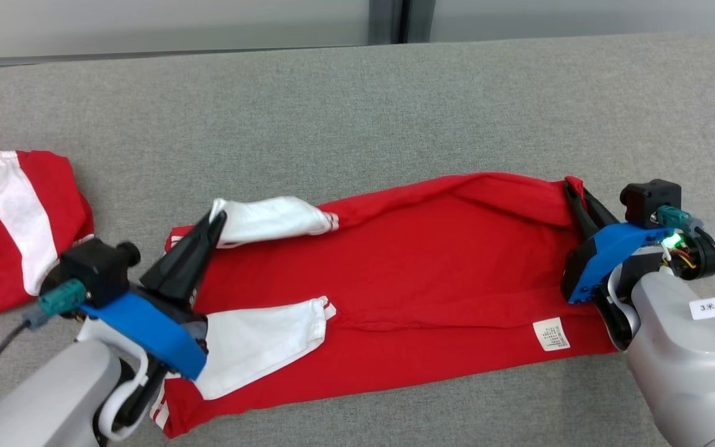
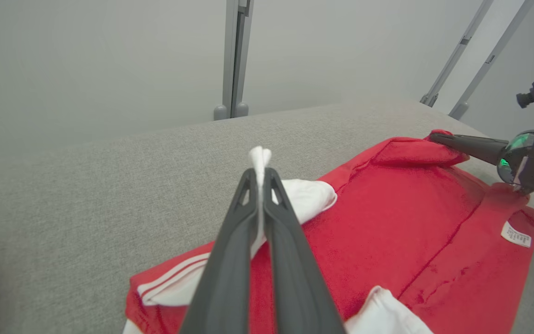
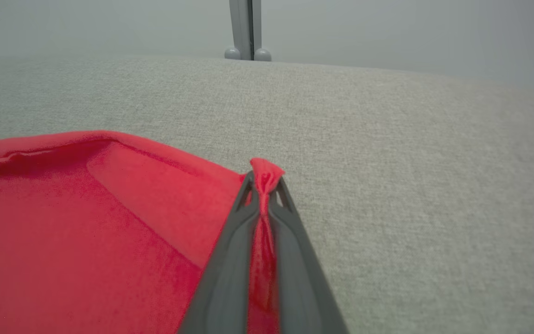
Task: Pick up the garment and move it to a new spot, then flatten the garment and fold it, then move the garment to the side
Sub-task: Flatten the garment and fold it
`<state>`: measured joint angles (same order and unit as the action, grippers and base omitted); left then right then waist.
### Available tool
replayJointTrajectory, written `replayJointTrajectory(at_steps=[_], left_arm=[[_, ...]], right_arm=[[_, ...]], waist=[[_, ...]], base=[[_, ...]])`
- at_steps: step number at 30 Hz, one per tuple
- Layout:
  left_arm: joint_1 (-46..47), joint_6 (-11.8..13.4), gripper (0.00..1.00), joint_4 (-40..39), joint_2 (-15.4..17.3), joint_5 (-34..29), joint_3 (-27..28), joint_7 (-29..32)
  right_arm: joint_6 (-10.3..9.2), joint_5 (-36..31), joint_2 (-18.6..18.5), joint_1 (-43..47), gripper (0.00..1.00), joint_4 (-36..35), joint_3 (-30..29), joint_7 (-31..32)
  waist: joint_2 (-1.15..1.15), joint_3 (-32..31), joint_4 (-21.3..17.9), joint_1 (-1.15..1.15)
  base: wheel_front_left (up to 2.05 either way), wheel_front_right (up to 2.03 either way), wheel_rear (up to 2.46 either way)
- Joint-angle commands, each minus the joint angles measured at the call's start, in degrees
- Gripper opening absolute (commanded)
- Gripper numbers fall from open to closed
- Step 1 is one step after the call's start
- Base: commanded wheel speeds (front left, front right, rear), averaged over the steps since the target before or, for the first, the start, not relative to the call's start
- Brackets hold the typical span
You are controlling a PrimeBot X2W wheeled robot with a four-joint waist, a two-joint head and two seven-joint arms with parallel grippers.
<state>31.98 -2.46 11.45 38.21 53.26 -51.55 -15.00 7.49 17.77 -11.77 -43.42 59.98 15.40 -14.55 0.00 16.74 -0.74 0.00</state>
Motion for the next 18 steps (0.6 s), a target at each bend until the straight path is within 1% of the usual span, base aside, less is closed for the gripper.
replayJointTrajectory(at_steps=[1, 2, 3, 7, 14, 18], left_arm=[[-0.9, 0.4, 0.0, -0.2, -0.2, -0.4, 0.4, -0.2], [-3.0, 0.6, 0.0, -1.1, -0.6, -1.1, 1.6, -0.2], [-3.0, 0.6, 0.0, -1.1, -0.6, -1.1, 1.6, -0.2], [-7.9, 0.5, 0.0, -2.0, -1.9, -2.4, 3.5, -0.2], [-13.3, 0.0, 0.0, -1.3, -3.6, -3.7, 5.6, -0.2], [-15.7, -0.3, 0.0, -0.1, -4.6, -4.6, 6.6, -0.3]], right_arm=[[0.01, 0.0, -0.4, 0.9, 0.0, 0.1, -0.1, -0.3], [0.01, -0.1, -0.5, 1.3, 0.0, 0.0, -0.4, -0.5], [0.01, -0.1, -0.5, 1.3, 0.0, 0.0, -0.4, -0.5], [0.01, -0.4, -1.0, 3.3, 0.0, -1.5, -1.4, -0.6], [0.01, -1.1, -1.7, 8.8, 0.0, -7.7, -3.9, -0.7], [0.01, -1.5, -1.5, 11.9, 0.0, -10.6, -5.2, -0.7]], waist=[[0.0, -0.1, 0.0, 0.0], [0.0, -0.5, 0.3, 0.0], [0.0, -0.5, 0.3, 0.0], [0.0, -1.7, 0.9, 0.0], [0.0, -3.3, 1.4, 0.0], [0.0, -3.9, 1.4, 0.0]], base=[[0.0, 0.0, 0.0], [0.0, 0.0, 0.0], [0.0, 0.0, 0.0], [0.0, 0.0, 0.0], [0.0, 0.0, 0.0], [0.0, 0.0, 0.0]])
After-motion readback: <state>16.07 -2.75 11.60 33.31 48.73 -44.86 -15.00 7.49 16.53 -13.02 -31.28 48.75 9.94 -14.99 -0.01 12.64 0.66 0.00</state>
